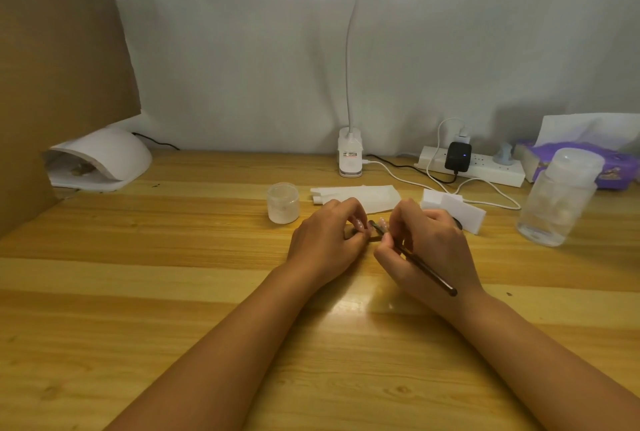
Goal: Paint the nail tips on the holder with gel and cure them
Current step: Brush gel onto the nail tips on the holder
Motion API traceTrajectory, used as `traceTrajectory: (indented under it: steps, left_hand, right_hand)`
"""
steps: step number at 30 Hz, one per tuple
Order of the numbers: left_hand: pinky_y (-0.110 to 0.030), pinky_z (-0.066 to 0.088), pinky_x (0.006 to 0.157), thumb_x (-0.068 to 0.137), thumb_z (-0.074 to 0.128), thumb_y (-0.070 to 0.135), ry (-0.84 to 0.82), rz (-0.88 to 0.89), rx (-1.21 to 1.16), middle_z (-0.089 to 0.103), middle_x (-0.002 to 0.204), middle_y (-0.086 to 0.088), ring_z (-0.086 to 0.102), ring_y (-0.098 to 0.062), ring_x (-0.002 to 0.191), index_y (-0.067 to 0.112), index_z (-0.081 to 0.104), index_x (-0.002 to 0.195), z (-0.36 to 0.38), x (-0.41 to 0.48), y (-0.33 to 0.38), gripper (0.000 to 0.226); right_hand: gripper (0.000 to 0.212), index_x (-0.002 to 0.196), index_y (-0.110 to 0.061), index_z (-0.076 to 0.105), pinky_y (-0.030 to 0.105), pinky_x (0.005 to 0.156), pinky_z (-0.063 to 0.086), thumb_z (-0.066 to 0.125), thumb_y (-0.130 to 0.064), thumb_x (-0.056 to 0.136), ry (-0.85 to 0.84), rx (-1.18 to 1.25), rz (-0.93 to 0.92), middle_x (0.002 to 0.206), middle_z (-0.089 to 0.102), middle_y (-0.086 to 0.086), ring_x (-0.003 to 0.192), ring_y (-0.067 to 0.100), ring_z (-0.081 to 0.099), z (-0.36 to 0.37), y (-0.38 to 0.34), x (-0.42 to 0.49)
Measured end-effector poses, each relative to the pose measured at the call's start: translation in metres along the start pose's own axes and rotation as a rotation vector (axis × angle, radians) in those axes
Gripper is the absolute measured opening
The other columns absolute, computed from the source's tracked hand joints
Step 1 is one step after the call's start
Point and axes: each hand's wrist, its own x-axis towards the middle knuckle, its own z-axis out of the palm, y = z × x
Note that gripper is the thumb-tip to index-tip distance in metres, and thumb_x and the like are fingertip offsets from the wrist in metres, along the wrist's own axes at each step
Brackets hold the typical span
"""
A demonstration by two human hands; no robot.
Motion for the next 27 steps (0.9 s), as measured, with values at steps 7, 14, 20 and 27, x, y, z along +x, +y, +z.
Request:
traceTrajectory:
  steps: [7, 14, 20, 27]
  left_hand:
    - [-0.031, 0.049, 0.072, 0.091, 0.063, 0.032, -0.004, -0.001, 0.005, 0.06, 0.099, 0.011, 0.055, -0.01, 0.091, 0.035, 0.054, 0.096, 0.0001, 0.0, 0.0006, 0.01]
    - [-0.027, 0.041, 0.066, 0.089, 0.067, 0.035, 0.003, -0.032, -0.03, 0.063, 0.096, 0.014, 0.056, -0.008, 0.089, 0.039, 0.05, 0.087, 0.0002, 0.0008, -0.0001, 0.017]
    - [-0.025, 0.04, 0.064, 0.087, 0.064, 0.026, -0.013, -0.118, -0.135, 0.065, 0.098, 0.012, 0.054, -0.007, 0.073, 0.03, 0.053, 0.093, -0.0005, 0.0016, -0.0011, 0.014]
    - [-0.03, 0.046, 0.069, 0.087, 0.065, 0.022, -0.034, -0.149, -0.171, 0.065, 0.099, 0.009, 0.058, -0.013, 0.077, 0.029, 0.053, 0.091, -0.0023, 0.0022, -0.0011, 0.014]
  right_hand:
    - [0.013, 0.077, -0.023, 0.048, 0.017, 0.061, 0.029, 0.059, -0.025, 0.072, -0.037, 0.036, -0.015, 0.063, 0.041, -0.02, 0.067, 0.008, 0.043, -0.0006, 0.0006, -0.0012]
    - [0.011, 0.081, -0.021, 0.049, 0.015, 0.063, 0.032, 0.057, -0.028, 0.076, 0.046, 0.061, -0.028, 0.062, 0.047, -0.014, 0.063, 0.002, 0.046, -0.0003, 0.0014, -0.0017]
    - [0.014, 0.095, -0.021, 0.051, 0.026, 0.064, 0.043, 0.061, -0.028, 0.089, 0.061, 0.015, -0.077, 0.074, 0.052, -0.017, 0.063, 0.011, 0.052, 0.0018, 0.0037, 0.0006]
    - [0.018, 0.097, -0.025, 0.052, 0.03, 0.07, 0.048, 0.061, -0.026, 0.081, 0.028, 0.052, -0.083, 0.079, 0.056, -0.018, 0.07, 0.008, 0.055, 0.0012, 0.0008, 0.0011]
